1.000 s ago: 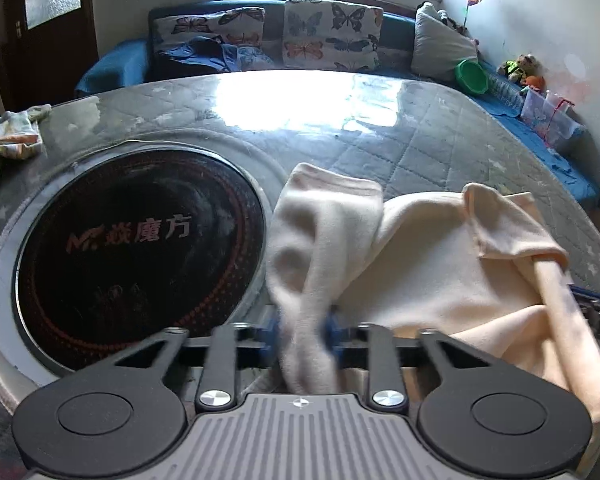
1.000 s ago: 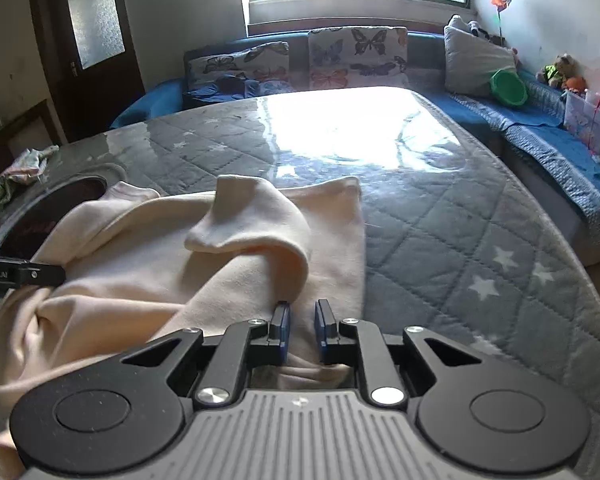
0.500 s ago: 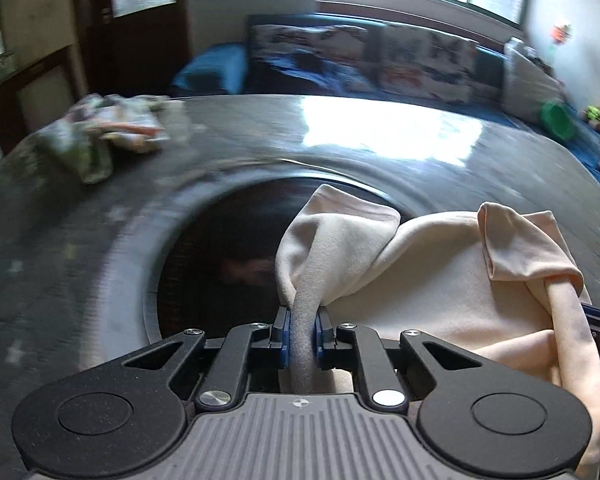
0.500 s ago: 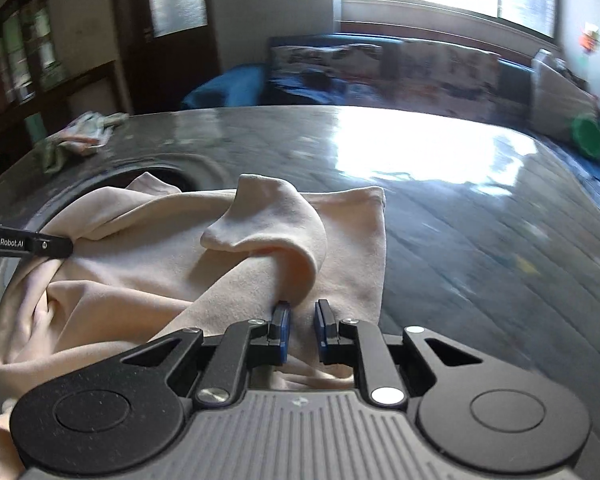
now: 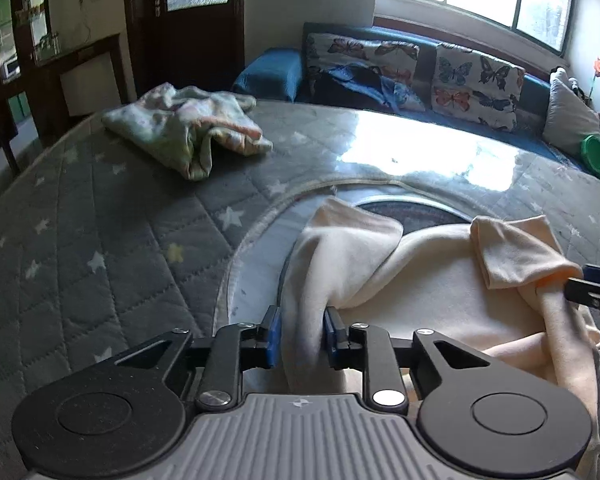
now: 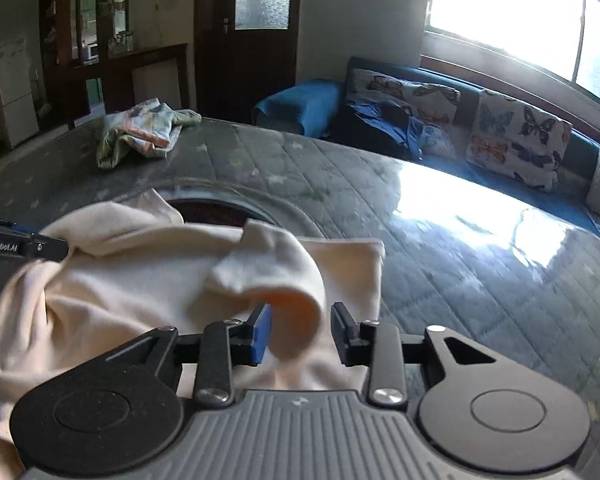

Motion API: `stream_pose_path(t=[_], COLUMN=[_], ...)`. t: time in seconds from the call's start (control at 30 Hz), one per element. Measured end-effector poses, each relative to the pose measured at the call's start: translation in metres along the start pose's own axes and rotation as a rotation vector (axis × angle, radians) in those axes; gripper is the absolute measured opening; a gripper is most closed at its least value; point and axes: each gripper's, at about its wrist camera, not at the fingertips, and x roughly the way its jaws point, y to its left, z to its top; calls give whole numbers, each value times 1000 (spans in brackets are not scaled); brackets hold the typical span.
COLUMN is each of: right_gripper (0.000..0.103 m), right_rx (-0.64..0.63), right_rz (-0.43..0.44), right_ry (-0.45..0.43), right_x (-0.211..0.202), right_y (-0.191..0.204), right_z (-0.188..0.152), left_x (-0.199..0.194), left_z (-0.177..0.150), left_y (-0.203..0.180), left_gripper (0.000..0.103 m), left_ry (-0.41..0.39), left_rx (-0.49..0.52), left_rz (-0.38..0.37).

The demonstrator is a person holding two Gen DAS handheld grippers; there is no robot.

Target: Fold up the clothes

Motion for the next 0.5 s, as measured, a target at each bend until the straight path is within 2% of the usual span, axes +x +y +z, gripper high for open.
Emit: stream_pose_path(t=[0.03, 0.2, 0.23, 0.27, 0.3, 0.37, 0.5], right_gripper=[33, 30, 26, 13, 9, 5, 4], right_rx=[-4, 7, 13, 20, 24, 30, 62], right_rz=[2, 3, 6, 15, 22, 20, -8], right_ry=[5, 44, 43, 42, 36, 16, -34], right_x=[4, 29, 30, 30, 29, 23, -1], right_y=[1, 0, -2, -3, -4, -7, -20], right_z=[3, 6, 5, 5, 4, 3, 1], left_x=[-2, -3, -1, 1, 4, 9, 21], left_z=[1, 8, 9, 11, 13, 16, 22], left_y=[0, -5, -7, -9, -10, -15, -30], left_gripper=[33, 38, 40, 40, 40, 40, 40], left_ry=[-8, -29, -30, -30, -31, -33, -39], left_rx=[3, 28, 34, 40, 46, 61, 115], left_rz=[-2, -23, -23, -23, -24, -31, -44])
